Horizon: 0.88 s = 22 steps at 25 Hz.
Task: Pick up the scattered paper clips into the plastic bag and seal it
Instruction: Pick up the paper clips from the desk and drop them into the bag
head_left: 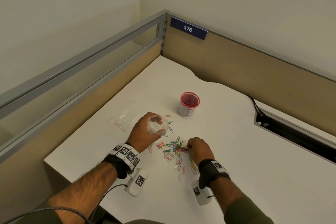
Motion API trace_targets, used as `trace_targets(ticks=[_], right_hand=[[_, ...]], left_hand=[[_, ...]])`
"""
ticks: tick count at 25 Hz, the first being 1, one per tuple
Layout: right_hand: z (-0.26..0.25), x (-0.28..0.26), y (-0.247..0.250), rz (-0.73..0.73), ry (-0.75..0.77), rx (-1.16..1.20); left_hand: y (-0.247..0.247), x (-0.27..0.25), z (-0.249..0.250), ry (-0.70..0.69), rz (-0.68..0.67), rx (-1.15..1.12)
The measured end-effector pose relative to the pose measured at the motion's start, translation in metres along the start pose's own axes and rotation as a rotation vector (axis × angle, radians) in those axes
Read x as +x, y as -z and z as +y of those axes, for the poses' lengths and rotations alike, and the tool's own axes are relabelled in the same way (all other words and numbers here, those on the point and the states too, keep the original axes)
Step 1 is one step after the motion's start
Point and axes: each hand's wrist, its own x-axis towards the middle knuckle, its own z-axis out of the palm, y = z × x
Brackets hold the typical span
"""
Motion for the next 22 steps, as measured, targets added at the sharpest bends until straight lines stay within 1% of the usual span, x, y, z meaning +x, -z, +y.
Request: trace_targets(ticks=[3, 7, 10, 13, 16, 19, 22], right_hand=[[0.007, -0.004, 0.017, 0.065, -0.049, 0.164], [-0.002, -0.018, 0.053, 0.196, -0.062, 0.528], [-0.029, -0.028, 0.091, 0.273, 0.026, 0.731], [-0.063, -0.032, 0.121, 0.318, 0.152, 0.843], [-0.087, -0.031, 0.130, 0.301, 0.227, 0.841], [-0.097, -0.031, 0.122, 0.241, 0.233, 0.730], [-0.097, -0.032, 0.117, 0.227, 0.254, 0.659]], left_hand=[[-0.003, 0.000, 0.001, 0.004, -0.002, 0.018], [-0.010, 0.003, 0.006, 0.010, -0.028, 0.035], [-0.018, 0.005, 0.007, 0.012, -0.042, 0.035], [-0.027, 0.008, 0.007, 0.007, -0.061, 0.046], [-0.035, 0.010, 0.011, -0.018, -0.067, 0.055], [-0.038, 0.012, 0.017, -0.027, -0.072, 0.055], [-0.036, 0.014, 0.019, -0.011, -0.083, 0.016]])
